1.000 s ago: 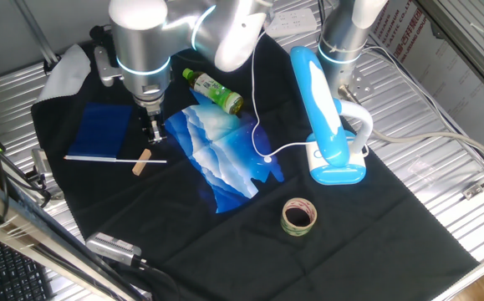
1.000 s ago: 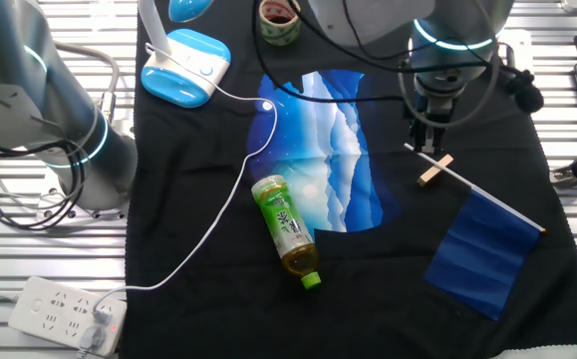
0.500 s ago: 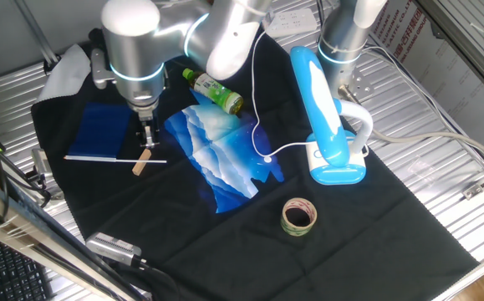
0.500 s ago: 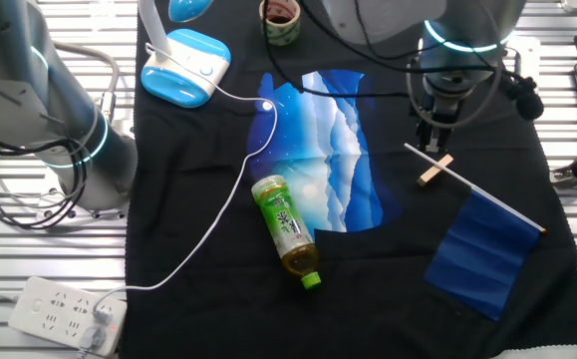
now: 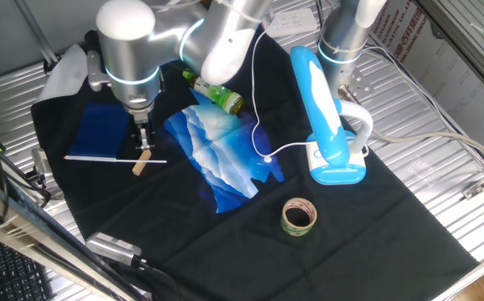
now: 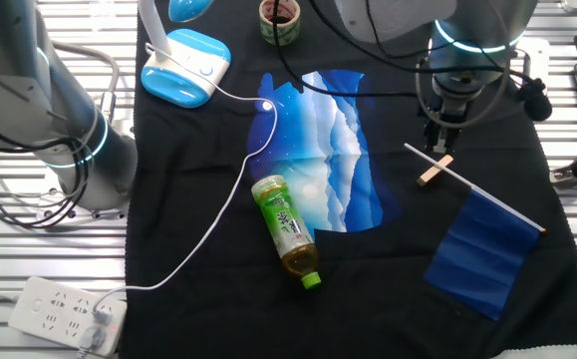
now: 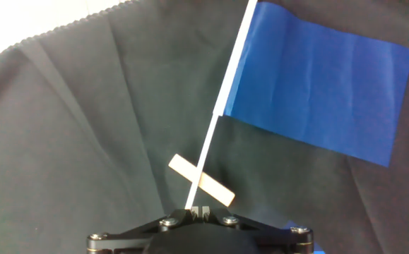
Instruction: Wave the flag
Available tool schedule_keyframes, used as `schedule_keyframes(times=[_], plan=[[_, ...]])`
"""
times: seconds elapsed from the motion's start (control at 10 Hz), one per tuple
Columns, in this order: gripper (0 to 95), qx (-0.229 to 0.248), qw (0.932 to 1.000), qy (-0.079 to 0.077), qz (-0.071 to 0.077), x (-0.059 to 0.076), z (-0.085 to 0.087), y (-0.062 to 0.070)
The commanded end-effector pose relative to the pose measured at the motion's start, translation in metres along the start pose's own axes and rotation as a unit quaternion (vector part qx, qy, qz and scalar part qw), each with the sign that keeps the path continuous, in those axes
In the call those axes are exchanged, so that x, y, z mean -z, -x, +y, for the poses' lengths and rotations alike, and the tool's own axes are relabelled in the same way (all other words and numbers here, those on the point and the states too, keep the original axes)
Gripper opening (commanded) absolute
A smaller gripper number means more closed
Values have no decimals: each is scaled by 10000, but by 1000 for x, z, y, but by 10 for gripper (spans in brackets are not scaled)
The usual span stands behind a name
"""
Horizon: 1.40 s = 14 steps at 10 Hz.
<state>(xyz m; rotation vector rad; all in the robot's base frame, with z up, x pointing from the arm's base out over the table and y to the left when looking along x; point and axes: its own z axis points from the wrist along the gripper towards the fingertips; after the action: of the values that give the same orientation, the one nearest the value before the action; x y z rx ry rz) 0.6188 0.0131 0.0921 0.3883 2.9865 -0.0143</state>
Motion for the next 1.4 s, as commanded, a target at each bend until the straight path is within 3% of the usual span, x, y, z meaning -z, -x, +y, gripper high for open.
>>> schedule_keyframes(times=[0.1, 1.1, 1.4], plan=[[0, 12, 10000, 20, -35, -5, -1, -1], [0, 18, 9998, 16, -173, -20, 1, -2], [0, 18, 9999, 10, -148, -21, 4, 1]])
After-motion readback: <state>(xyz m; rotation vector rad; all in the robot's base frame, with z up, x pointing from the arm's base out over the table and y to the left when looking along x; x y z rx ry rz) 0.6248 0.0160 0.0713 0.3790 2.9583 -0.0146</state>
